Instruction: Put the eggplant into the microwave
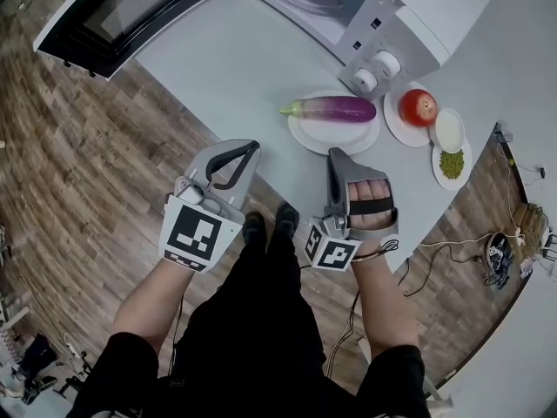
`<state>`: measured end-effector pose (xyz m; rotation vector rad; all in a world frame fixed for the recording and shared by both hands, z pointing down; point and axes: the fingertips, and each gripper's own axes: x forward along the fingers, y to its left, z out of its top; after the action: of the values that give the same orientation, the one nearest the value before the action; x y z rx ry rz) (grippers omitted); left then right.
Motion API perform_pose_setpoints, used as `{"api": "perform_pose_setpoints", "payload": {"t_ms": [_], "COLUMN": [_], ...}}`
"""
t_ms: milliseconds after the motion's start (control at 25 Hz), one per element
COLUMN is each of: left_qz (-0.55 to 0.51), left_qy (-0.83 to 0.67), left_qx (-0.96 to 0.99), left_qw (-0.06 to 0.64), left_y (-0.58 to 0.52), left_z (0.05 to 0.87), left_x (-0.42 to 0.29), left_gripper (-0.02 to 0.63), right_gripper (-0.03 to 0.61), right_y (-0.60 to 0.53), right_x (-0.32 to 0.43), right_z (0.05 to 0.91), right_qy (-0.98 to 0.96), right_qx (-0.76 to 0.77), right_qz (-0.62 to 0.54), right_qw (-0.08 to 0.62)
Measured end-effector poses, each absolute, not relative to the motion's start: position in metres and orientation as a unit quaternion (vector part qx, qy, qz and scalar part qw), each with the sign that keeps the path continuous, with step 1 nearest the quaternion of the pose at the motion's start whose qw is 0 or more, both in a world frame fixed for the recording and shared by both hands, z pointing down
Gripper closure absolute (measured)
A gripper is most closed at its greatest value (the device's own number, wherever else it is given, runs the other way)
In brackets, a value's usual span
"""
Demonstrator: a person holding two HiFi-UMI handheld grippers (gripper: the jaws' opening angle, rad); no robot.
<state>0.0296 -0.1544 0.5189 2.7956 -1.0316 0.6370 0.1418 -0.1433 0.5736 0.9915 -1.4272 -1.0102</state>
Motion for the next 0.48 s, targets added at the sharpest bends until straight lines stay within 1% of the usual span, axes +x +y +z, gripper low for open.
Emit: {"api": "perform_pose_setpoints", "payload": {"t_ms": [240,480], "left_qz": [0.207,0.196], "left_qy": [-0.343,-0.356], "left_qx": [0.915,0.913], "left_qw": [0.041,0.028], "left_y": [-0.154,-0.151], "left_z": [0.516,0.488], "left_x": [0.025,0.017], "left_gripper": [0.606,0.605], "right_gripper": [0.552,0.552], "right_y": [-0.140,-0.136], "right_x": [0.136,0.117], "right_z": [0.557,0.518], "right_qy": [-0.593,-0.595], "right_qx": [0.428,0.433], "right_qz": [-0.443,-0.462], "right_qw": [0.519,0.494]}}
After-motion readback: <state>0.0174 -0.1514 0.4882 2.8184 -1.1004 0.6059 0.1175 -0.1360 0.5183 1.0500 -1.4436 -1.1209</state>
